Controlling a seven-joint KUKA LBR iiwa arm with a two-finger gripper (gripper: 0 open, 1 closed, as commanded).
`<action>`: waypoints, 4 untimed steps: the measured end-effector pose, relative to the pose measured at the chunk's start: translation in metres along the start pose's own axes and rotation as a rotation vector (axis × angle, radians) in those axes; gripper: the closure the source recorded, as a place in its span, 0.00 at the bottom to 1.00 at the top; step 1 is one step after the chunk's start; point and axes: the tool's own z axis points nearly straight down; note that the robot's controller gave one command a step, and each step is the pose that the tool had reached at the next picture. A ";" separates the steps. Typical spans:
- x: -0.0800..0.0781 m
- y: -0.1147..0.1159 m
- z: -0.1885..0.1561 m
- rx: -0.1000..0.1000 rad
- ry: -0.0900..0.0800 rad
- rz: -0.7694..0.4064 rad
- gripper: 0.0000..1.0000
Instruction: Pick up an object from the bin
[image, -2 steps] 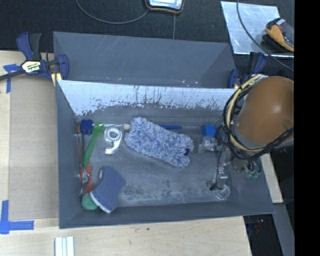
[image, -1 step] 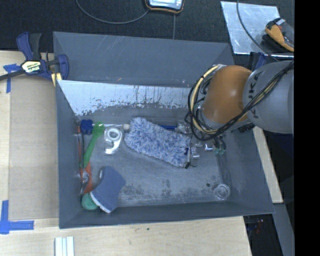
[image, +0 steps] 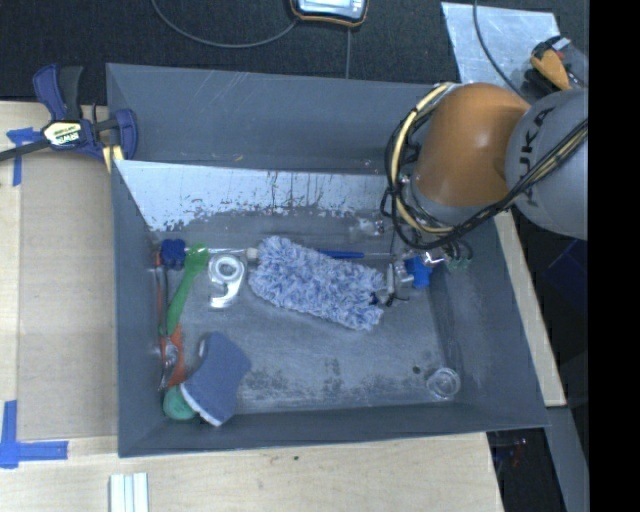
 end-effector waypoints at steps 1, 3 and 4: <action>0.025 -0.001 0.059 -0.005 0.016 0.177 0.00; 0.012 0.083 0.060 -0.001 0.009 0.291 1.00; 0.012 0.083 0.060 -0.001 0.009 0.291 1.00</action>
Offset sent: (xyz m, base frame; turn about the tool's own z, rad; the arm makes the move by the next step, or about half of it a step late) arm 0.0033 0.0535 -0.0622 0.0892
